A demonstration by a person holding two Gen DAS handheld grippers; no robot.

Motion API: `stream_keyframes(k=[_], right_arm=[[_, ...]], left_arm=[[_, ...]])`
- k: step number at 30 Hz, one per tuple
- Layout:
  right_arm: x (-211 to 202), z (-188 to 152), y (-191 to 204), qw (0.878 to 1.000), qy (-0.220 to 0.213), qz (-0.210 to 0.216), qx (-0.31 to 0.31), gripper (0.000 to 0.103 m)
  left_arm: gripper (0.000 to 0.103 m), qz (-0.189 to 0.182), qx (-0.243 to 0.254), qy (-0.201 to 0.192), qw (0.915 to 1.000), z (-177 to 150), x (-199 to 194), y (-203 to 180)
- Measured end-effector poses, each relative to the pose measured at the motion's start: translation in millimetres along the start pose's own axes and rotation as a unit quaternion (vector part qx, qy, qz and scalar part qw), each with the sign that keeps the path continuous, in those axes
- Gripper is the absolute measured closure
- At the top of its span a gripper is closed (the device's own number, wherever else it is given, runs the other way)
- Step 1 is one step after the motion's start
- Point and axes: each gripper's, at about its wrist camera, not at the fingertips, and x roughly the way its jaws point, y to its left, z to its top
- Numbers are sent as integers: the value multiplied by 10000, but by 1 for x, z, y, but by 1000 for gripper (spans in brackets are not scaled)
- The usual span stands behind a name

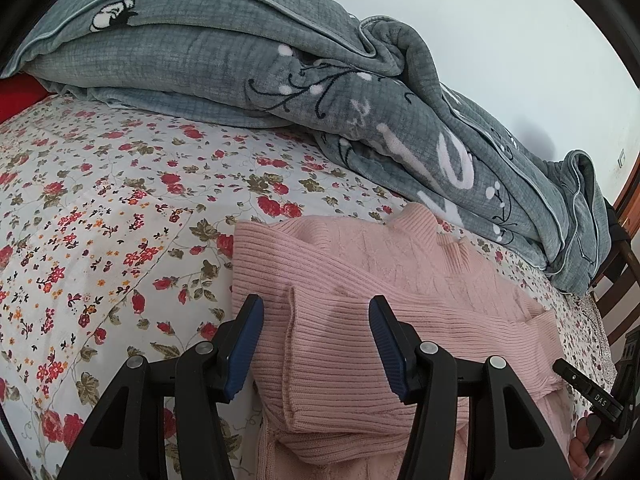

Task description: Fold small clothes

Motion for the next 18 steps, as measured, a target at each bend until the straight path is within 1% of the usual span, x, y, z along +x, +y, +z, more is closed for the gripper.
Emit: stream_keyframes(k=[18], right_arm=[[0,0,0,10000,-8,-4,-4,44]], left_arm=[[49,4,-5,-6,10000,-1,0,-1]])
